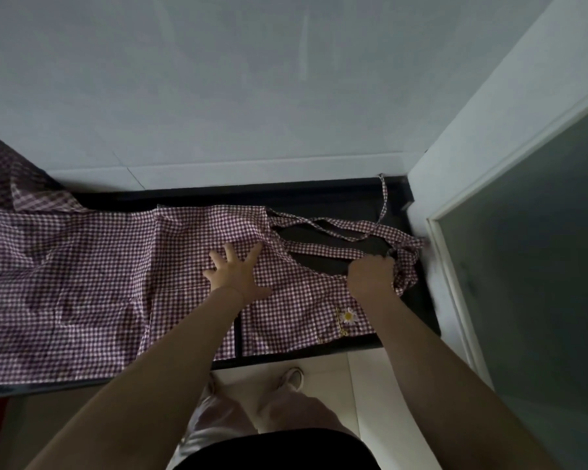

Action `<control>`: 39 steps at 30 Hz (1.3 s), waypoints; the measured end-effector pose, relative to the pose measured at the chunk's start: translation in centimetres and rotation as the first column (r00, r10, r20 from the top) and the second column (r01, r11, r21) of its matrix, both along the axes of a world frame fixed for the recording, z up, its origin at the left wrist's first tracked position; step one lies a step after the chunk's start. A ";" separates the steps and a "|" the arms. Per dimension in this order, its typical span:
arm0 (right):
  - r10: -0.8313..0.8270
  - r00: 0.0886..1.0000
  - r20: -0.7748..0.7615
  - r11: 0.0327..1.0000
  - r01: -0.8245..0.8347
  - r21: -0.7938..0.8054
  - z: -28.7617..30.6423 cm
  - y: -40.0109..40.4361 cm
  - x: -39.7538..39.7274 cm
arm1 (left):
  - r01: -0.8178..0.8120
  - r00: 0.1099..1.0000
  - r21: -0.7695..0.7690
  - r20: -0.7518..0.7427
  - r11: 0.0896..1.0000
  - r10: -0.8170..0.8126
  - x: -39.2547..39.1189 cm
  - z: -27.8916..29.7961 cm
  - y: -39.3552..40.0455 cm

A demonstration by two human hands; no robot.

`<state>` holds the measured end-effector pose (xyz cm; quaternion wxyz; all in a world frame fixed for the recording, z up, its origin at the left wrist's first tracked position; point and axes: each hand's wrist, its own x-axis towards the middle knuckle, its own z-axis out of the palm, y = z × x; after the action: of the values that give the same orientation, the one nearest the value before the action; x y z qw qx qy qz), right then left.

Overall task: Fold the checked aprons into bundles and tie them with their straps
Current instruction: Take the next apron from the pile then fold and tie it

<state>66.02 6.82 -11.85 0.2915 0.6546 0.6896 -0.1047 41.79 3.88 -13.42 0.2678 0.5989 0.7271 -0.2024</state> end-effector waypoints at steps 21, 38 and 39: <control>-0.116 0.717 -0.688 0.967 0.240 0.087 -1.0 5.3 -9.7 | -0.021 0.999 -0.019 -0.030 1.000 0.021 1.0 0.6 1.9; 0.107 0.944 -0.311 0.853 0.073 0.516 -0.5 10.1 -7.4 | 0.014 0.999 -0.100 -0.040 0.995 -0.018 0.7 0.3 3.2; 0.145 0.929 -0.342 0.858 0.054 0.510 -0.4 9.9 -7.5 | 0.010 0.999 -0.101 -0.045 0.995 -0.015 0.6 0.3 3.4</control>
<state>58.47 16.73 -12.22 -0.0246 0.6601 0.7501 -0.0318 42.41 7.27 -13.08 0.2798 0.5842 0.7181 -0.2543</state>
